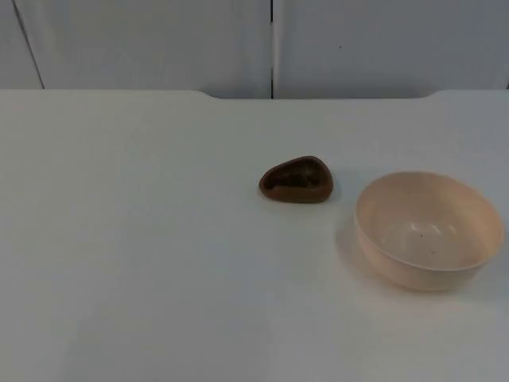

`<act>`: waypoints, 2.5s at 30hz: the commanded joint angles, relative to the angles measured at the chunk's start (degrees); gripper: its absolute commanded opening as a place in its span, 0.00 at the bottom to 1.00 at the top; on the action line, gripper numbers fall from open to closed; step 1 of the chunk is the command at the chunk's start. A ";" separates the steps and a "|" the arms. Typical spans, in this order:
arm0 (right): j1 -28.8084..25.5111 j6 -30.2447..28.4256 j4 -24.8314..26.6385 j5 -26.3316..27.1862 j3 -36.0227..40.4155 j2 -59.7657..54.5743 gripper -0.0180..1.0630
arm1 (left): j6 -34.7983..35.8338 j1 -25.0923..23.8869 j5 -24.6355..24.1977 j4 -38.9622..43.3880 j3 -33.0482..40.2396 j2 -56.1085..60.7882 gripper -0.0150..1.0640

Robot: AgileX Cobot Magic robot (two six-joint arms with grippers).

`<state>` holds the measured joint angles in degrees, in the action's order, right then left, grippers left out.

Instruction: Pick up the bowl with the left hand and pour the coffee beans from the cup into the bowl with the right hand.

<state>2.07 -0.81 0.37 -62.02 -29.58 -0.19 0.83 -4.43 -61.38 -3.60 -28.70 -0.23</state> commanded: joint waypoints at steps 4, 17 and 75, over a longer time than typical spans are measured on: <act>-0.35 -0.14 -0.01 0.23 0.06 0.19 0.99 | 0.07 -0.13 1.26 -0.19 -2.94 -2.98 0.99; -0.35 -0.14 -0.01 0.23 0.06 0.19 0.99 | 0.07 -0.13 1.68 -1.05 -9.25 -10.78 0.99; -0.35 -0.14 -0.01 0.23 0.06 0.19 0.99 | -7.17 -0.13 3.63 -16.37 -20.68 -42.58 0.99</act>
<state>2.07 -0.81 0.37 -62.02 -29.58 -0.19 -5.15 -4.43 -57.95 -18.03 -48.50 -41.46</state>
